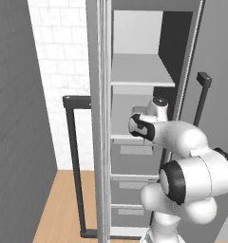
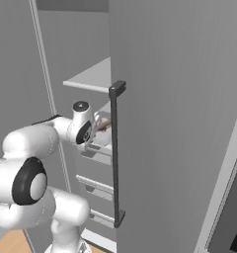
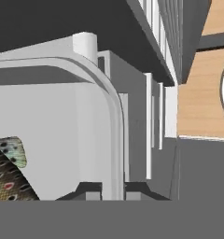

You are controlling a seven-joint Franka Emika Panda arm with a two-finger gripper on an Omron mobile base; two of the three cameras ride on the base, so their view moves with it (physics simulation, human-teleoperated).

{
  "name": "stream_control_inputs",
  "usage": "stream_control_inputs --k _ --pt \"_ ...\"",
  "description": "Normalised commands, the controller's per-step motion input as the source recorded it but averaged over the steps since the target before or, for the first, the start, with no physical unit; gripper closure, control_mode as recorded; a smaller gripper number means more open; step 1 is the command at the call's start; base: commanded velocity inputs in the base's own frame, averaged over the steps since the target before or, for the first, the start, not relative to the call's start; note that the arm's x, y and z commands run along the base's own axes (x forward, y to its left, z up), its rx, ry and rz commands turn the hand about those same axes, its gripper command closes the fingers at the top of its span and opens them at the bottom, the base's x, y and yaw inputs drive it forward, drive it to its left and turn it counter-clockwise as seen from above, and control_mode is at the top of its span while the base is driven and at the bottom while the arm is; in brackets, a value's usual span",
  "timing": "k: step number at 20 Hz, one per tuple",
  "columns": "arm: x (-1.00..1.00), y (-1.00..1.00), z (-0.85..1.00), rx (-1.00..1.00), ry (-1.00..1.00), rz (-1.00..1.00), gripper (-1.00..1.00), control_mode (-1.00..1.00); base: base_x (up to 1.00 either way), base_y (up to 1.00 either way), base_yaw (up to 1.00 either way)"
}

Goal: Take the meat container that has the fish and place it on the second highest rack of the freezer. Then take the vegetable container that has the lemon and lime and place it on the highest rack of the freezer.

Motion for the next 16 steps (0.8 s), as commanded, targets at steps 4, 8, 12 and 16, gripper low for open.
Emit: stream_control_inputs --k 4,8,12,16 --pt "0.59 -0.02 -0.14 0.00 0.00 0.00 1.00 -1.00 0.00 0.00 0.00" --pt "0.47 0.00 -0.23 0.00 0.00 0.00 1.00 -1.00 0.00 0.00 0.00" --pt "0.39 0.00 -0.31 -0.01 0.00 0.00 1.00 -1.00 0.00 0.00 0.00" --pt "0.38 0.00 -0.23 0.00 0.00 0.00 1.00 -1.00 0.00 0.00 0.00"
